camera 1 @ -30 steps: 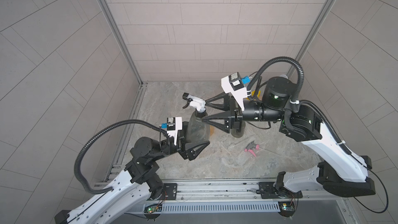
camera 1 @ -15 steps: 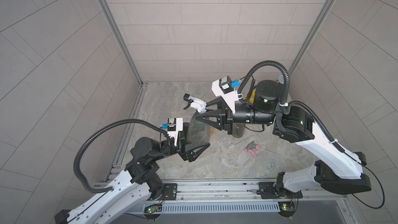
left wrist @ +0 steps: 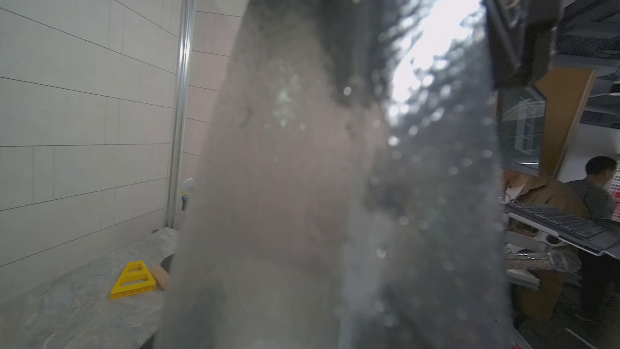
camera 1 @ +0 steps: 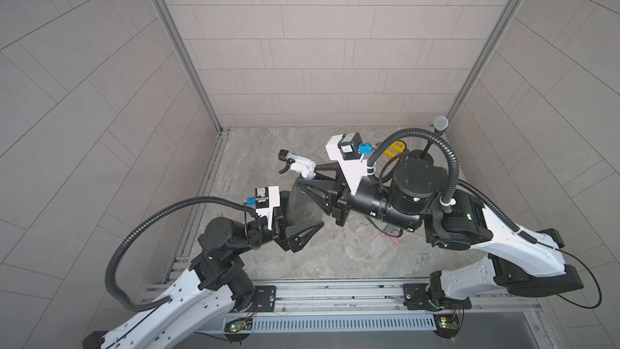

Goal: Attach spray nozzles to spray bottles
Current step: Screw the spray nozzle on the spray bottle.

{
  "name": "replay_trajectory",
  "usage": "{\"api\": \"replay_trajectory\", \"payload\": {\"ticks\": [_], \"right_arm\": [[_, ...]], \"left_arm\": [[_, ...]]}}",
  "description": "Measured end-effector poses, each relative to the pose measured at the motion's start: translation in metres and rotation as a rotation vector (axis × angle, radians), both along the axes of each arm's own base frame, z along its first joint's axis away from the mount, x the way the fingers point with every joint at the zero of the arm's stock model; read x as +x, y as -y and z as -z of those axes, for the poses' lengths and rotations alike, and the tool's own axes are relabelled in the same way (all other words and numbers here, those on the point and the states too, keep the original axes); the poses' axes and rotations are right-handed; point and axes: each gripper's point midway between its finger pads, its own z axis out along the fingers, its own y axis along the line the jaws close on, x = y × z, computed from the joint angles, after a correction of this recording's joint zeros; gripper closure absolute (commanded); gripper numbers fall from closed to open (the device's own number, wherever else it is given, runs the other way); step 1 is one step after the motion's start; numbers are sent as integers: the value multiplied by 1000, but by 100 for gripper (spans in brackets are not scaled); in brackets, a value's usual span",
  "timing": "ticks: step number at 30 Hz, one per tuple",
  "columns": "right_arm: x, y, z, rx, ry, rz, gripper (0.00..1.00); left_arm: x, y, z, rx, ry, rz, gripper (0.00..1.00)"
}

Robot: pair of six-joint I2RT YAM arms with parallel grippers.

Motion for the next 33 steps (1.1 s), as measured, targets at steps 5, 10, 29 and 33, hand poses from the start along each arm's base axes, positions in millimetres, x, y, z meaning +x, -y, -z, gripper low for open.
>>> {"api": "replay_trajectory", "payload": {"ticks": [5,10,29,33], "right_arm": [[6,28,11,-44,1,-27,28],[34,73,-21,13,-3,8,28],[37,12,-5,-87,-105,-266,47],[36,11,-4,-90,-104,-269,61]], "left_arm": [[10,-1,8,19,-34,-47,100],[12,-1,7,15,-40,-55,100],[17,11,20,53,-82,-23,100],[18,11,22,59,-89,-23,100]]}}
